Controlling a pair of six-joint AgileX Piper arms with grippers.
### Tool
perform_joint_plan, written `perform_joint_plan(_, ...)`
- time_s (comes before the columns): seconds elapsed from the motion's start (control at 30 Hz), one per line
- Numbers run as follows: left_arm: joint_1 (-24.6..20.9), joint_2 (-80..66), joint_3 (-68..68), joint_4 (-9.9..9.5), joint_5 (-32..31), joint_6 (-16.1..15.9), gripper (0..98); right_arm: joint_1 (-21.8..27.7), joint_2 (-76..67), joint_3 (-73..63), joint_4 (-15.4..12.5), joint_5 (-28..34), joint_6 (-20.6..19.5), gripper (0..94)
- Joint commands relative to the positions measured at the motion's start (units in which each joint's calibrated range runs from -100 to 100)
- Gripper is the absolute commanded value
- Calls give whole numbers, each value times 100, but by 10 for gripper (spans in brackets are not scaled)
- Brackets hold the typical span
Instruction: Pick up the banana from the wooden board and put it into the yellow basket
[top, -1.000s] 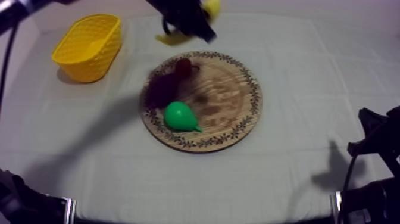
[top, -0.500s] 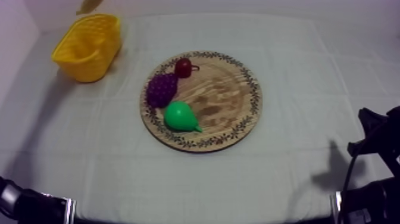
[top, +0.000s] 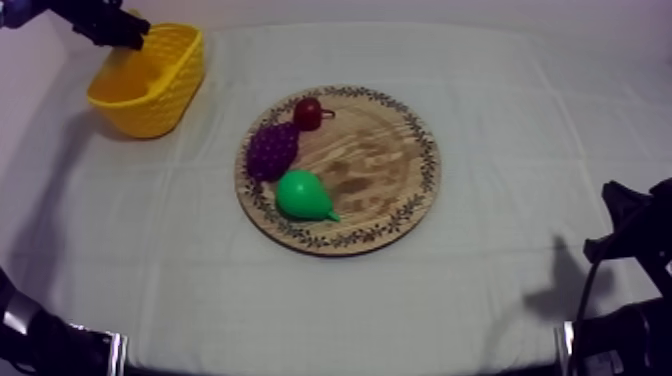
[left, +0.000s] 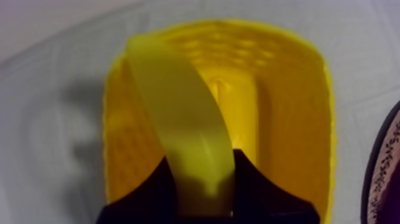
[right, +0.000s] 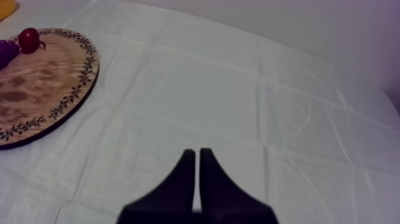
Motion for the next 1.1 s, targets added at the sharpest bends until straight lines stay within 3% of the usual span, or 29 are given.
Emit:
perform_joint_plan(0.0, -8, 39, 203, 60, -137, -40, 96, 0, 2, -3, -2, -3, -2, 4)
perform_joint_plan(0.27, -7, 169, 392, 326, -314, -181, 128, 0, 2, -3, -2, -3, -2, 4)
perform_joint_plan(0.43, 9, 194, 634, 544, -539, -406, 293, 0, 2, -3, -2, -3, -2, 4)
perform_joint_plan(0.57, 26, 160, 737, 628, -636, -554, 454, 0, 2, -3, -2, -3, -2, 4)
perform_joint_plan(0.8, 43, 98, 744, 718, -681, -705, 624, 0, 2, -3, -2, -3, -2, 4)
perform_joint_plan(0.9, 46, 19, 713, 717, -680, -708, 629, 0, 2, -3, -2, -3, -2, 4)
perform_joint_plan(1.07, 61, -441, 693, 628, -645, -593, 495, 0, 2, -3, -2, -3, -2, 4)
